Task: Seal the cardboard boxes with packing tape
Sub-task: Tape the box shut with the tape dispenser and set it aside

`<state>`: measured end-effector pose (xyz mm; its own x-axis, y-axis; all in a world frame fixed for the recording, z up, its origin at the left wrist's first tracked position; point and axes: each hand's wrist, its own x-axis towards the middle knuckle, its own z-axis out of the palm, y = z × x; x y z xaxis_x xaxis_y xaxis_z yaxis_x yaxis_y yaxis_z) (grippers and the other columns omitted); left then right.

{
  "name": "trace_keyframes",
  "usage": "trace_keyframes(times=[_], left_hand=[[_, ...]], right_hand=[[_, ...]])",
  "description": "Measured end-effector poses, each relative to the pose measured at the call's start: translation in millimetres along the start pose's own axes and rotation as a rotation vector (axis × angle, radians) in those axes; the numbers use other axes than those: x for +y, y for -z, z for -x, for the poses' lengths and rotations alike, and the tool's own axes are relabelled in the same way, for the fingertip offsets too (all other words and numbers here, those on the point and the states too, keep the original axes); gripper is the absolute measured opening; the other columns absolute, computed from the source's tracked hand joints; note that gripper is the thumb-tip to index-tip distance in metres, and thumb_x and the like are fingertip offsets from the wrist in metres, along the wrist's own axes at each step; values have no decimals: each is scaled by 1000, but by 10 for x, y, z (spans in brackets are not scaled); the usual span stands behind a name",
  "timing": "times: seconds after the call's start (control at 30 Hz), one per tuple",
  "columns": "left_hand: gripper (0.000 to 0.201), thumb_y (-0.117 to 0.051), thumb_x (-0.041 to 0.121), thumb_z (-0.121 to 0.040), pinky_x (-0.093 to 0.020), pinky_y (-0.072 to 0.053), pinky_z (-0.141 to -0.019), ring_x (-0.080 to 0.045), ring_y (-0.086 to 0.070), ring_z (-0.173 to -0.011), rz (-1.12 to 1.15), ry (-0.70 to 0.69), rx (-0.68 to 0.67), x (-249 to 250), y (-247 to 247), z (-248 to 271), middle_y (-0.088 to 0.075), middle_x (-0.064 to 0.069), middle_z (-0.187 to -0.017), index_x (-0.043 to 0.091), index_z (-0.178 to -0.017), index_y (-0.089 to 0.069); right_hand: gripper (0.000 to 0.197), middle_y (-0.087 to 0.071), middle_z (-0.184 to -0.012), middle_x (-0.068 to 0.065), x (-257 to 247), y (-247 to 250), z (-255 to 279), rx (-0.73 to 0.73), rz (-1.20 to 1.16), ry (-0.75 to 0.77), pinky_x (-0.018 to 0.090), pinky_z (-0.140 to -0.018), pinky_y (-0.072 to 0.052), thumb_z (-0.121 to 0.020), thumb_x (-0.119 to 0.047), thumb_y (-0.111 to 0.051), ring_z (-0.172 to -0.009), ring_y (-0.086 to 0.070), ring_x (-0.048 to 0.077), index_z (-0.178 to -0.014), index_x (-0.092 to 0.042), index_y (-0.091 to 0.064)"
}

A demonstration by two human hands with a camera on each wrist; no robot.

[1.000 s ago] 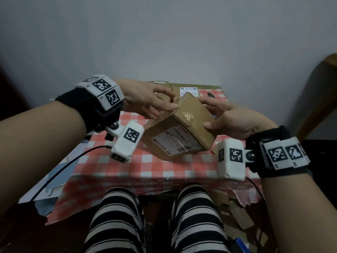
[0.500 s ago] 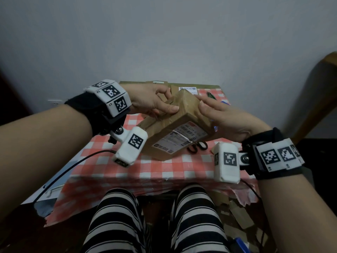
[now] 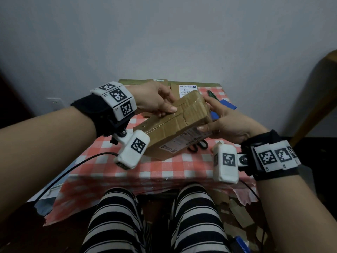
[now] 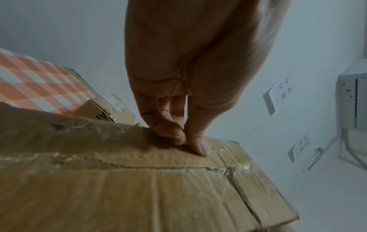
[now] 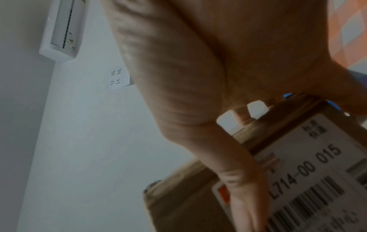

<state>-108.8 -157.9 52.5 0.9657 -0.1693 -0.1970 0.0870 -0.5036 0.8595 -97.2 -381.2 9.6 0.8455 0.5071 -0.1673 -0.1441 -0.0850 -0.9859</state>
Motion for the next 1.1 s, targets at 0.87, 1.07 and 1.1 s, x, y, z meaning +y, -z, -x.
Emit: trace_keyframes(times=[0.87,1.07,1.1], left_hand=[[34,-54,-20,-84,-41,-59,-75,-25,-71,-80,24,263,-79,-335,361,128,-68,-18,-108,-2,-110,-65],[22,-76,7,-70,-34,-60,-64,-27,-67,-72,-32,288,-22,-281,295,166,-71,-9,-84,6,-91,-70],[27,-79,12,-64,-34,-61,-62,-28,-67,-72,-46,294,-13,-279,283,168,-71,-10,-85,7,-89,-70]], right_hand=[[94,-57,-109,3,219,141,-100,194,-99,-126,32,-68,-44,-76,36,-25,-87,-55,21,-132,-35,-50],[98,-60,-113,-1,223,118,-127,208,-72,-114,31,-69,-44,-73,36,-25,-89,-56,19,-141,-32,-47],[97,-60,-110,-4,216,109,-125,201,-66,-103,29,-68,-42,-73,36,-25,-86,-57,17,-140,-31,-48]])
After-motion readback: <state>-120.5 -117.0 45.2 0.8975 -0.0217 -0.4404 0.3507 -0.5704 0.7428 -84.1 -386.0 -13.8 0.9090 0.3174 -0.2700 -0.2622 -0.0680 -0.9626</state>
